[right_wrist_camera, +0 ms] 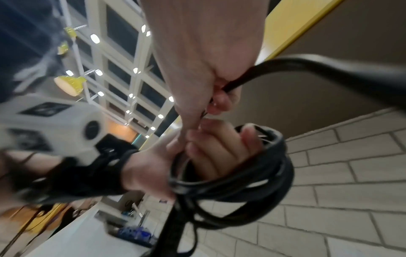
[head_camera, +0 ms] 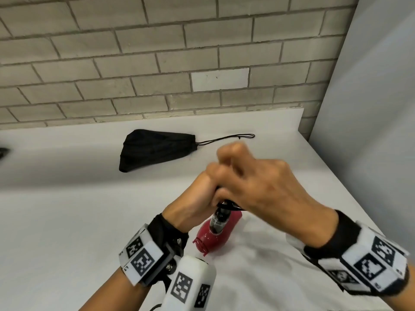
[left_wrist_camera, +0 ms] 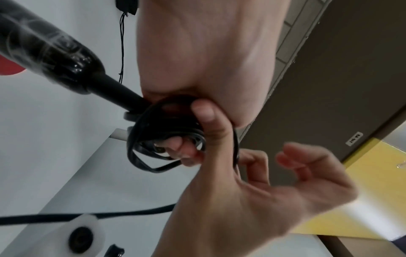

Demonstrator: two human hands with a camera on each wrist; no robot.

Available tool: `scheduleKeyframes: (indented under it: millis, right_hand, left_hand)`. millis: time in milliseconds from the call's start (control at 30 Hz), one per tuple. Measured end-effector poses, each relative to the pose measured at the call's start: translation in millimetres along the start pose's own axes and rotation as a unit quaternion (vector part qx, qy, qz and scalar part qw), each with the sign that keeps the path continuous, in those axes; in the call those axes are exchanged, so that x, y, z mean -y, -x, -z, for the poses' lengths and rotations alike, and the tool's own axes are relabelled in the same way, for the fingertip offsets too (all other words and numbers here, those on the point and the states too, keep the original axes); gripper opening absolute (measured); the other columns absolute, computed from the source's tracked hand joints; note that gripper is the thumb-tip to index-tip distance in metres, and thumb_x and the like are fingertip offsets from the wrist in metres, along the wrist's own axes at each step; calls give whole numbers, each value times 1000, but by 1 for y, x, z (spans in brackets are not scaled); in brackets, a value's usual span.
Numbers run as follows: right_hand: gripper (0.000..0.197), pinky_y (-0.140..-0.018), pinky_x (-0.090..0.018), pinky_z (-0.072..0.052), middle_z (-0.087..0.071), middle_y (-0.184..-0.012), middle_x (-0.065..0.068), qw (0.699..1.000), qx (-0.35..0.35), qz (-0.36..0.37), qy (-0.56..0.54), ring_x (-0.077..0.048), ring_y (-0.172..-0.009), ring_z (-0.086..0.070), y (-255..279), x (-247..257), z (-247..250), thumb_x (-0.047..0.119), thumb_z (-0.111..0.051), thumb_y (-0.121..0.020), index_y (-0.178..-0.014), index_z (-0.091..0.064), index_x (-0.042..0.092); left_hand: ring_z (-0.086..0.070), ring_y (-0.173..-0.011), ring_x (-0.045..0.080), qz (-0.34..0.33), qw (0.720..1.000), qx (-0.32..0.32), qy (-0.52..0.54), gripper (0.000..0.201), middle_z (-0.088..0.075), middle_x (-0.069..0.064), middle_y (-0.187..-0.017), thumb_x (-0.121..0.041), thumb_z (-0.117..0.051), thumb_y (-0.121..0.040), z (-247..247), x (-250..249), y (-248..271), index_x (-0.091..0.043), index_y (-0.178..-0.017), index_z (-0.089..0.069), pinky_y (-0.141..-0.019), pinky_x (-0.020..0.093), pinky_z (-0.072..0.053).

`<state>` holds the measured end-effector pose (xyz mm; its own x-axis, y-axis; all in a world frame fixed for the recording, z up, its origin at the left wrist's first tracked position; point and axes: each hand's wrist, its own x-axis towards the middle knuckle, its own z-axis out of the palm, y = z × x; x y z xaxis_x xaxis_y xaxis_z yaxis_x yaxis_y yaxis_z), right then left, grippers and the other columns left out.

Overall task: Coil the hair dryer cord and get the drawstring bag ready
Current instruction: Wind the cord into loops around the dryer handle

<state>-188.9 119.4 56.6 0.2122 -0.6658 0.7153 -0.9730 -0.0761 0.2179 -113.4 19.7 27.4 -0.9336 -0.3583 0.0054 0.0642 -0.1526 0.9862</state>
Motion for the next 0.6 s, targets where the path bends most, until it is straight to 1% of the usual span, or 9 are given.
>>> scheduleKeyframes:
  millis: [67, 100, 200, 333, 400, 467, 533, 567, 600]
  right_hand:
    - [42, -31, -23, -33, -33, -99, 1, 997, 44, -54, -30, -22, -41, -42, -8, -9, -1, 36, -70, -71, -95, -40, 20]
    - [44, -33, -25, -37, -33, -98, 2, 994, 60, -77, -55, -21, -43, -44, -11, -15, -1, 42, -70, -70, -93, -40, 20]
    - [38, -51, -20, -37, -41, -92, 8, 966, 85, -151, -191, -8, -57, -47, -12, -45, -5, 49, -69, -69, -87, -50, 21]
    - [12, -55, -19, -41, -62, -83, -3, 847, 199, -237, -433, 0, -58, -54, -3, -67, -13, 25, -71, -80, -85, -60, 23]
    - [16, -54, -30, -47, -67, -83, -4, 785, 252, -257, -504, -2, -64, -58, 7, -69, -15, 34, -67, -82, -87, -65, 19]
    - [47, -56, -31, -48, -67, -86, -8, 725, 291, -251, -571, -13, -68, -59, 21, -71, -14, 54, -62, -81, -103, -64, 13]
    - [72, -63, -30, -52, -65, -99, -19, 668, 309, -257, -626, -20, -75, -63, 35, -69, -12, 61, -66, -72, -120, -55, 9]
    - [69, -68, -34, -54, -65, -102, -19, 668, 303, -261, -627, -24, -79, -66, 39, -66, -12, 55, -71, -71, -122, -53, 12]
    - [58, -72, -36, -56, -67, -100, -16, 690, 285, -266, -610, -25, -78, -68, 42, -63, -13, 44, -73, -73, -119, -55, 15]
  left_hand:
    - [-46, -41, 9, 11, 1000, -7, 24, 60, -49, -3, -41, -9, -28, -94, 0, -4, 1, -17, -43, -59, -46, 19, -35]
    - [-44, -38, 12, 9, 999, -1, 31, 61, -47, 1, -38, -16, -26, -96, -1, -7, 1, -13, -44, -58, -44, 20, -37]
    - [-29, -32, 14, 13, 999, 35, -10, 68, -32, 1, -36, -54, -25, -94, -1, -11, 4, 0, -69, -57, -40, 21, -29]
    - [-16, -39, 11, 14, 994, 29, -101, 67, -17, -2, -47, -61, -28, -90, -8, -9, 9, -3, -88, -60, -42, 24, -16]
    - [-15, -40, 10, 8, 993, 40, -107, 71, -19, -4, -47, -66, -26, -86, -13, -7, 11, -7, -96, -64, -42, 24, -13]
    - [-13, -41, 9, 0, 994, 31, -108, 69, -17, -6, -46, -68, -25, -82, -13, -9, 11, -11, -66, -61, -42, 25, -11]
    - [-11, -41, 11, 0, 994, -8, -109, 71, -14, -7, -42, -68, -26, -80, -9, -12, 10, -11, -42, -44, -46, 30, -9]
    - [-11, -41, 12, 1, 994, -23, -108, 68, -15, -7, -40, -68, -27, -80, -6, -14, 9, -17, -37, -37, -48, 31, -10]
    - [-12, -41, 13, -1, 994, -27, -107, 63, -16, -6, -39, -68, -28, -81, -4, -14, 8, -22, -37, -32, -49, 31, -11]
